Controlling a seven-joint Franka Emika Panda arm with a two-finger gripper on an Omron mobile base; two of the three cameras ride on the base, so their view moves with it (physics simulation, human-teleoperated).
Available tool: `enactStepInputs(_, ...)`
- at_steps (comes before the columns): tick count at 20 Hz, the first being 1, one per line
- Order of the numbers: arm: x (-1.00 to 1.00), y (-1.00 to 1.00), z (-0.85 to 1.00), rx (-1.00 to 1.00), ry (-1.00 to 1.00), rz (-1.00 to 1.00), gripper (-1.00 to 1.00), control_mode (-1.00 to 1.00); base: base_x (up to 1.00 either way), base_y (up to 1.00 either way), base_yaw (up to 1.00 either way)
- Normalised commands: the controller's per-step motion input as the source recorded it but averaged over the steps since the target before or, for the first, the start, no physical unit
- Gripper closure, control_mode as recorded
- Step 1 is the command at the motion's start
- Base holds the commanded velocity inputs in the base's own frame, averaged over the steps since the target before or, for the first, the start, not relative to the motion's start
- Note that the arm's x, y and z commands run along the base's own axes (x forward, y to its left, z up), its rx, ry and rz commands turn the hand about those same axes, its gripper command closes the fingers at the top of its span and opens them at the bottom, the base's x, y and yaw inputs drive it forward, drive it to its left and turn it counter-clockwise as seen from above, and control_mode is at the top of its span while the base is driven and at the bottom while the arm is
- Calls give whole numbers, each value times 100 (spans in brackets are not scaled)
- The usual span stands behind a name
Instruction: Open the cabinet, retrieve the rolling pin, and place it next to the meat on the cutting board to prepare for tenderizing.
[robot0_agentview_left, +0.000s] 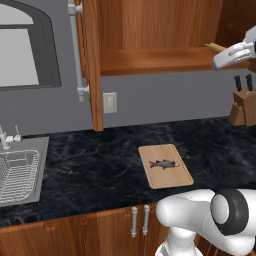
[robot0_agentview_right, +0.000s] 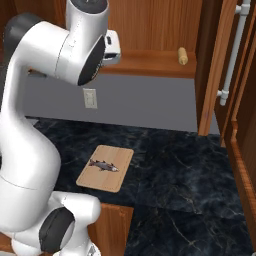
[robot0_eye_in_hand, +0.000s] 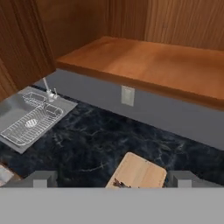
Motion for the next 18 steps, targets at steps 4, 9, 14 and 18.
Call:
enactStepInputs(4, 25, -39, 0, -16, -10, -23, -100, -100, 0, 0, 0)
enactStepInputs(9, 43, -43, 0, -12, -3, -28, -100, -100, 0, 0, 0)
enactStepInputs(14, 39, -50, -1, -4, -1, -19, -100, -100, 0, 0, 0)
enactStepInputs(18, 59, -48, 0, -1, 0, -16, -100, -100, 0, 0, 0)
